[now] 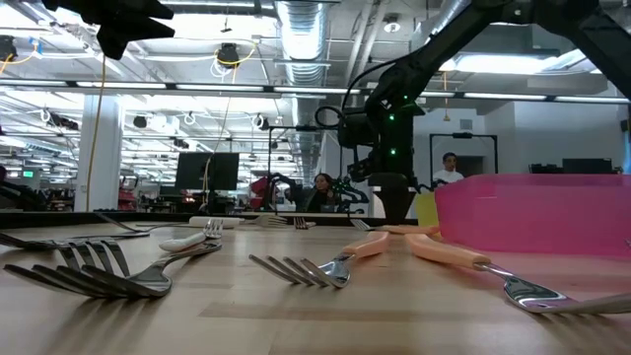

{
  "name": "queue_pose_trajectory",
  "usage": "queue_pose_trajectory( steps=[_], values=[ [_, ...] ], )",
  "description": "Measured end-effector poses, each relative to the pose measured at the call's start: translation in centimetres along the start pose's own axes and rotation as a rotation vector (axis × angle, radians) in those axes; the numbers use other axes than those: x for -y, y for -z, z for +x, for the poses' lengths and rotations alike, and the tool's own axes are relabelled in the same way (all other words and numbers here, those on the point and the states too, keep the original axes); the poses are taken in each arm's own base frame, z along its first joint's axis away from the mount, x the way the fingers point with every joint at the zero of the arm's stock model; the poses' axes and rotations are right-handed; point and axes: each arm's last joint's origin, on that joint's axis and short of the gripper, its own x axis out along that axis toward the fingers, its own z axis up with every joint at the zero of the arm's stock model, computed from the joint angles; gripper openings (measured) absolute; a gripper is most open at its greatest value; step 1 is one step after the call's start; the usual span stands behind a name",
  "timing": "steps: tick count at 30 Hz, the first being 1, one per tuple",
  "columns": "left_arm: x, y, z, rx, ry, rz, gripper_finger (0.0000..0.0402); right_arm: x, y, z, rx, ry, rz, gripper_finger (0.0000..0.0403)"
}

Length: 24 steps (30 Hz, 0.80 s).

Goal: Sort silverware by color (type)
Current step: Put the orange fork into the transparent bin

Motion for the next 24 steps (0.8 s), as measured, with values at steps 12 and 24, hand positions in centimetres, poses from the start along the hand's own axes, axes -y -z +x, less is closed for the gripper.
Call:
queue_pose_trajectory(
  steps=[12, 24],
  values=[
    [0.0, 0.0, 0.0, 0.001, 0.001, 0.007, 0.0151, 0.3, -0.1, 0.2, 0.013, -0.008, 0.064, 0.0067],
    [0.0, 0.0, 0.0, 0.0, 0.001, 0.002, 0.0151, 0.2, -1.3, -1.9, 0.021, 0.002, 0.129, 0.0065]
  ],
)
